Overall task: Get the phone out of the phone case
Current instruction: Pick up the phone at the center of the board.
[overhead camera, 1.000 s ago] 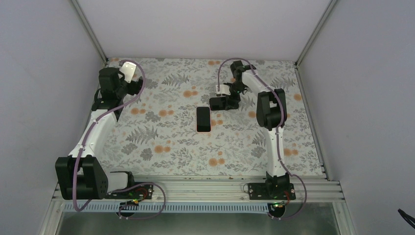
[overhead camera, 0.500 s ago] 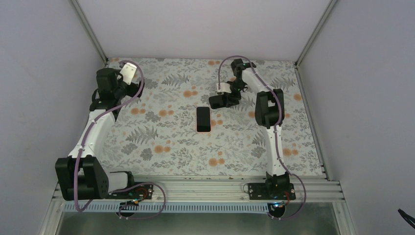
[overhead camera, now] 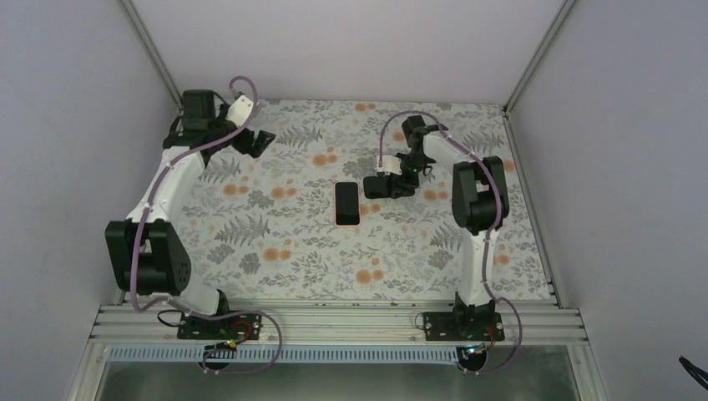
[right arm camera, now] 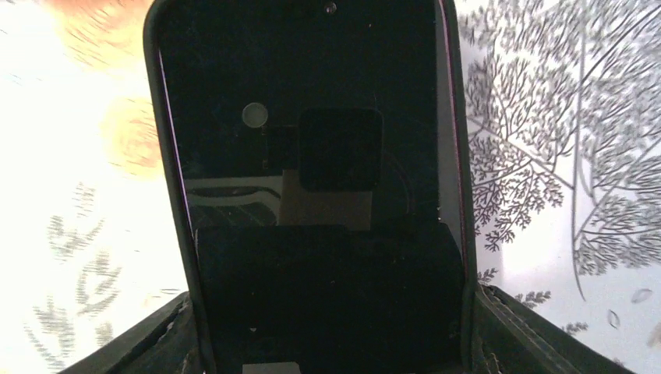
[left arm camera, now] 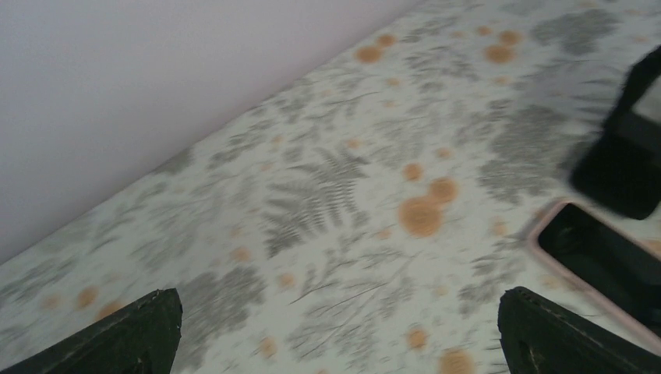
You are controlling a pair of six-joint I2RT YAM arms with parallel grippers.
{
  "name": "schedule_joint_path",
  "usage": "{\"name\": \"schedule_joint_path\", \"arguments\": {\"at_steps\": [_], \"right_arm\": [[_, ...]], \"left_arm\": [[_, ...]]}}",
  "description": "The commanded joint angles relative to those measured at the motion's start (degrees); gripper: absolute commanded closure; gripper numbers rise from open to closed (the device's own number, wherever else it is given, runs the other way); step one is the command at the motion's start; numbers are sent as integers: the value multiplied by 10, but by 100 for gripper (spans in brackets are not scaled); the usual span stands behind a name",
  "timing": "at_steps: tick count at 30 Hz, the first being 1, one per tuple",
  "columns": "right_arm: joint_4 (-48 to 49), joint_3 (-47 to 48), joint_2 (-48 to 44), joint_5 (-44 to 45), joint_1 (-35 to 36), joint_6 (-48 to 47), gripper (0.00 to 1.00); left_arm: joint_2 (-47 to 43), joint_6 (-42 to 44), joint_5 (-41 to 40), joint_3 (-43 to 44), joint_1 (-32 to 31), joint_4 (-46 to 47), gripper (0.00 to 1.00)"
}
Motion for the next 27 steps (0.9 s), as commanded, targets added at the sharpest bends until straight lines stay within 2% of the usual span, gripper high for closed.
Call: {"name": "schedule_joint_path", "arguments": {"at_steps": [1,7,11,14,18,27], "right_arm": [[86,-56,-109,-42,34,63,44],[135,-98,-159,-19,84,122,44],[171,-98,-175,-15,98,155,44],[186,-89,-182,-19,103,171,44],[199,-73,-185,-13,113,186,45],[224,-22,-156,17,140,206,45]], "left_arm": [[69,-9,103,91,-59,-108,0],[179,-42,188,204,-128,-190,0],[283,-67,276,309,-134,-276,0],[350,-81,296,364,-133,-320,0],[390,-94,299,382,-133,-334,0],[417,-110,320,406,-145,-344,1]]}}
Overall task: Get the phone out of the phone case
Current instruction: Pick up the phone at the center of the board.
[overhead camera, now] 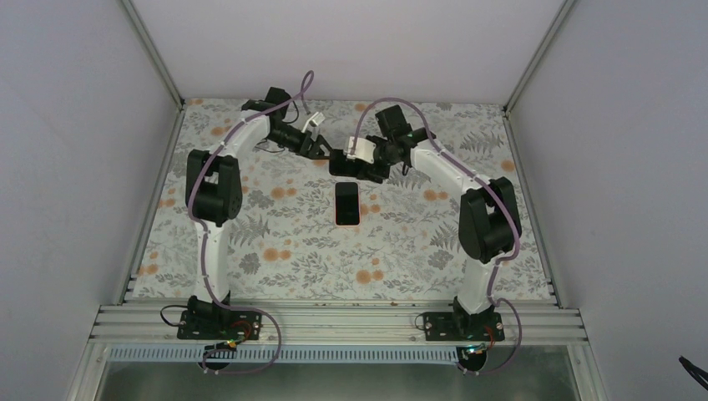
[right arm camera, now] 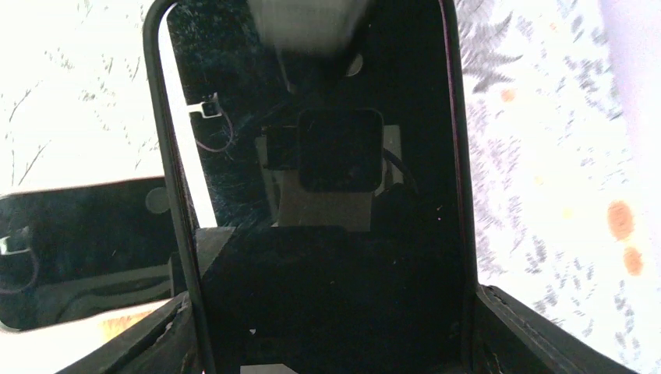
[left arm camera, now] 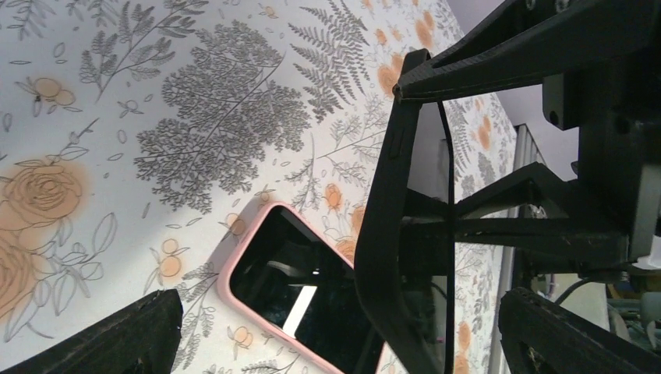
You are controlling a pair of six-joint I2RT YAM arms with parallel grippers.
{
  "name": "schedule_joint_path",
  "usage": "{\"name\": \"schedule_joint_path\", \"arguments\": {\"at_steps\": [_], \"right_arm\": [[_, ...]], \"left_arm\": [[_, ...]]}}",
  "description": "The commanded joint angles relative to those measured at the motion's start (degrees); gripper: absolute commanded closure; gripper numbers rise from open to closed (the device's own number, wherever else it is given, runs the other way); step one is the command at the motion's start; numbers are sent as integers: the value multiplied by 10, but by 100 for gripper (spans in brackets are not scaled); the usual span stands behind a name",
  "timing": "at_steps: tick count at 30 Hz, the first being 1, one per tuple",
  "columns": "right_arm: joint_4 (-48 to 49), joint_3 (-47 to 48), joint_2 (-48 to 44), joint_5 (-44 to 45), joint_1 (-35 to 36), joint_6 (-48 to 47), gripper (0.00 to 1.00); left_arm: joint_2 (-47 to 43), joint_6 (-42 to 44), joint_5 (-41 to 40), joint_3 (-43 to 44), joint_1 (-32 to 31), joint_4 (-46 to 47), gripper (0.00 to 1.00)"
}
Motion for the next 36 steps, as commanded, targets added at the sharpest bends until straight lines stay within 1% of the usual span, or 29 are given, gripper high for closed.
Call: {"name": "schedule_joint_path", "arguments": {"at_steps": [1,3,5,7,10,13,14,16,19,21,23,25,27,29,31,33,36], "right_arm": [[56,46,2,12,21,28,45],[59,60,8,13,25,33,45],[60,69,14,16,31,37,45],[64,74,17,21,36,40,44],[71,76,20,32,39,44,44],[70,79,18,35,40,48,44],[67,78,15,33,39,48,42],[52,78,10,24,40,44,34],[-10,77,-4,-12,39,31,18],[-66,77,-16,-54,33,21,1],[-120,71,-32,-102,21,16,0],[-150,66,-44,-136,9,32,0],[-168,70,-48,-139,-1,73,0],[-211,88,-37,-132,-6,89,0],[-245,100,-22,-103,-9,89,0],[-246,96,-18,-95,-15,96,0],[-242,93,-18,-107,-18,93,1]], "left_arm": [[11,1,47,47,-13,-40,5],[16,13,54,53,-19,-57,12],[15,20,62,49,-23,-64,23],[13,24,69,50,-23,-70,40],[7,32,80,62,-24,-80,69],[-1,49,90,70,-24,-94,92],[-4,57,92,71,-23,-98,97],[-12,74,96,70,-24,-104,98],[-25,112,92,79,-23,-128,98],[-35,149,73,89,-23,-158,98],[-62,175,27,81,-24,-159,98],[-97,179,-39,50,-25,-123,98],[-161,179,-137,8,-32,-70,98],[-220,189,-200,-39,-40,-18,98],[-275,205,-260,-84,-56,23,98],[-324,224,-298,-127,-73,56,98],[-378,247,-305,-171,-92,80,98]]}}
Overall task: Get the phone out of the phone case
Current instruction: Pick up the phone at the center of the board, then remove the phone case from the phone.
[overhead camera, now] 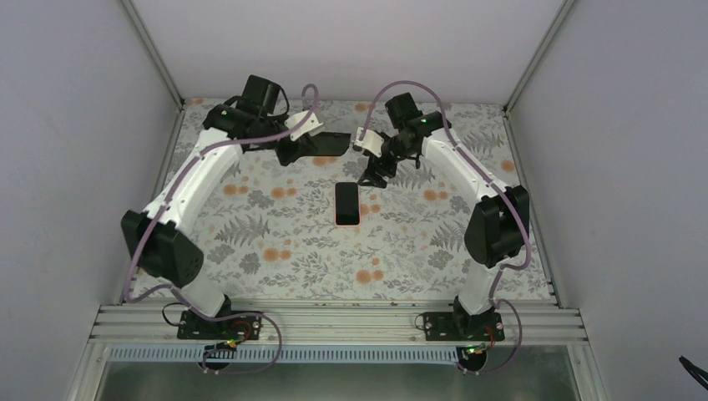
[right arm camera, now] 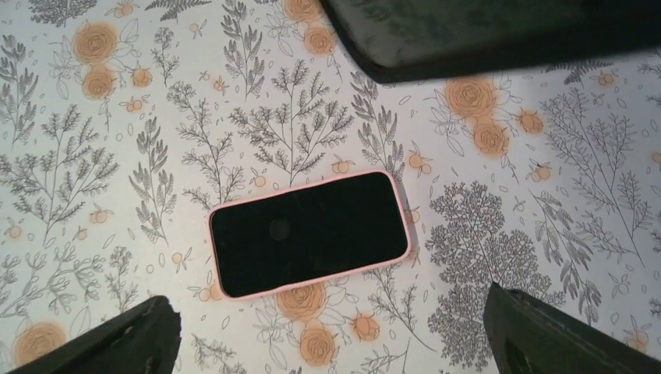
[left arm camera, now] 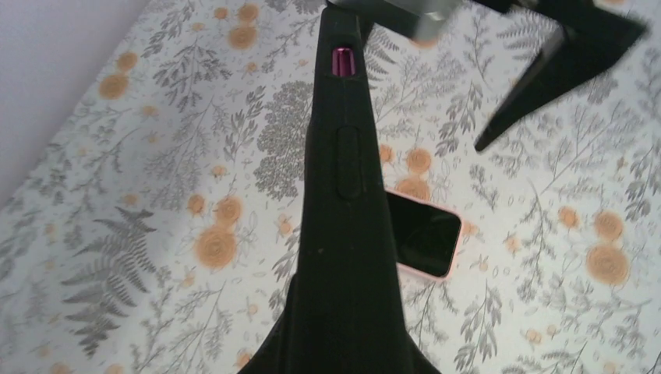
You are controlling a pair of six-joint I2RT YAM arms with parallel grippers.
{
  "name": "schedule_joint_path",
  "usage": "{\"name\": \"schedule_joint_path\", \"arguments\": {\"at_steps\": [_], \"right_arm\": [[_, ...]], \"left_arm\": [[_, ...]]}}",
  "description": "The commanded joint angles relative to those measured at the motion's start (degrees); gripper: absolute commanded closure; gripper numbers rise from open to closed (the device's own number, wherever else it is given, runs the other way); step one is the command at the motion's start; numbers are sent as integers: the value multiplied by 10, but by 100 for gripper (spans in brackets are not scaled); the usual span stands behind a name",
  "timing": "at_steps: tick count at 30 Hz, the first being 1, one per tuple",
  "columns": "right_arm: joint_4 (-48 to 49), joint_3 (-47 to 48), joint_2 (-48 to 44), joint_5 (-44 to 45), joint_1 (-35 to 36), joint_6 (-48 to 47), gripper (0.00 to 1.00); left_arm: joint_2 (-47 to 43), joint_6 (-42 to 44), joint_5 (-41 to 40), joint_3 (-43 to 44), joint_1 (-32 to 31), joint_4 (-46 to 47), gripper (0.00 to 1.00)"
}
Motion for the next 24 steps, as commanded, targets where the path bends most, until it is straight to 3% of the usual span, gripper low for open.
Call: {"name": "schedule_joint_path", "arguments": {"at_steps": [1,5,13,24], "right_arm": [[-42,8,12,-20,-5,22,1],[-57,43,22,-50,-11,21,3],[-47,76,45,-28,-16,26,6],[-51,75,62,-31,-45,-8,8]], "left_arm": [[-70,55,-53,-55,-32,89,98],[-88,69,-73,-81,-63,75,98],[-99,74,-71,-98,-103,44,98],[-119,105,-58,-78,-119,-17,98]]}}
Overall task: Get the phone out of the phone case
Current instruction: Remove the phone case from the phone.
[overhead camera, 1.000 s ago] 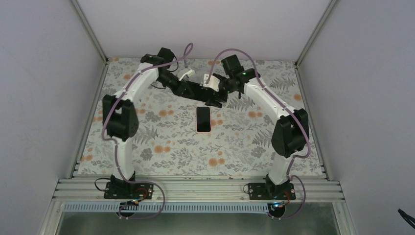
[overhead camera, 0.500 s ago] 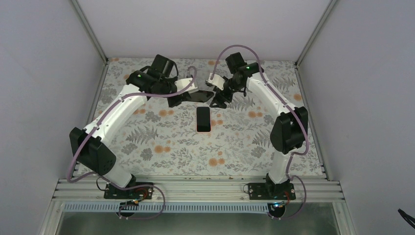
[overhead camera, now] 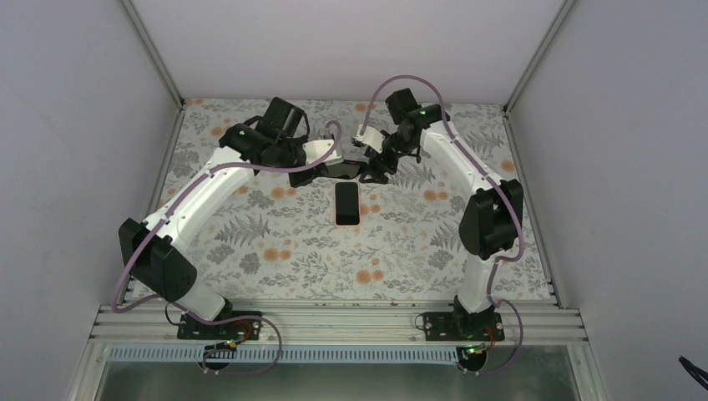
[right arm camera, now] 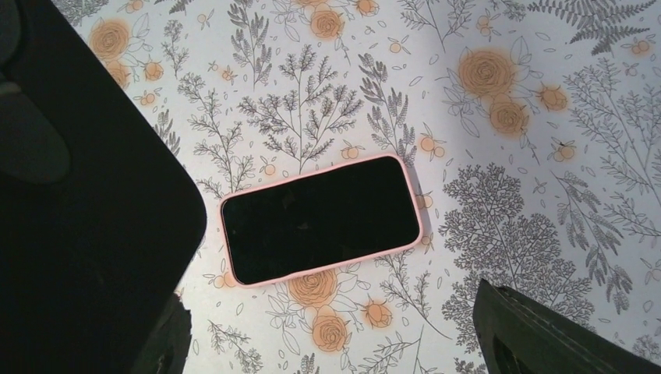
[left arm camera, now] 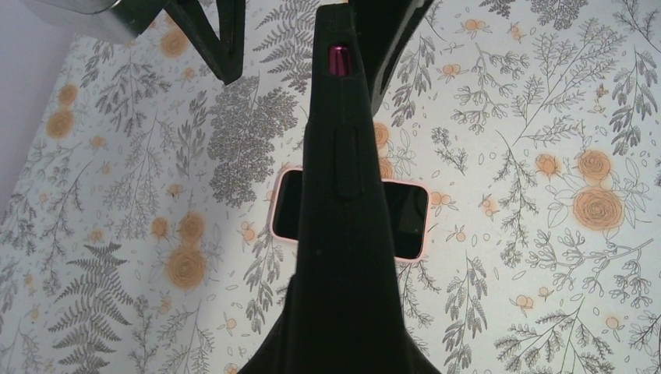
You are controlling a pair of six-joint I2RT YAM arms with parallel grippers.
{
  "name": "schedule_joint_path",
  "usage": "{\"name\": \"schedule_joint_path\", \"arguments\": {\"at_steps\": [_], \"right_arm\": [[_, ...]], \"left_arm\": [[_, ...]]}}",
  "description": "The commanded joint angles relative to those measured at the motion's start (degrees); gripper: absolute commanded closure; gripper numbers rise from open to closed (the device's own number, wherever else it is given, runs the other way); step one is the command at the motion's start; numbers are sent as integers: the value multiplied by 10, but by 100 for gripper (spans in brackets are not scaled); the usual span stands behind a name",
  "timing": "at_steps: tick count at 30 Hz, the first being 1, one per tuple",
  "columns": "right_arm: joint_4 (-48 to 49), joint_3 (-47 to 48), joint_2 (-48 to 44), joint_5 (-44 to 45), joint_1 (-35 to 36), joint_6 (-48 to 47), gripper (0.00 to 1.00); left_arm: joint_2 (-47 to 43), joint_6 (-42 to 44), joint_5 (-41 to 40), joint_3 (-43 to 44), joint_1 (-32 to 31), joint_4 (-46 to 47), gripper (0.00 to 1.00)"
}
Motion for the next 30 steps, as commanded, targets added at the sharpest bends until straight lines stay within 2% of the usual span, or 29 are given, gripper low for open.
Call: {"name": "schedule_joint_path", "arguments": {"at_steps": [1,6,7,11,14,18,24,30], "right_arm": [[11,18,24,1,-29,-12,8],[10,64,52,1,-43,-8,9],[5,82,59,-2,-43,-8,11],[-18,132,84,-21,-43,-6,14],[-27,127,74,-25,-44,-9,13],[-9,31,4,-7,-51,-22,11],[5,-155,-133,-28,-61,-57,12],[39,-241,-228,-77,-58,-41,15]], "left_arm": [[-38,40,44,24,-19,-51,98],[-26,49,45,32,-51,-100,98],[-24,47,44,32,-59,-101,98],[-20,34,21,20,-80,-79,98],[-20,26,-3,13,-81,-57,98],[-32,23,-29,-1,-81,-37,98],[-43,23,-59,-11,-79,-13,98],[-39,21,-48,-12,-77,7,98]]}}
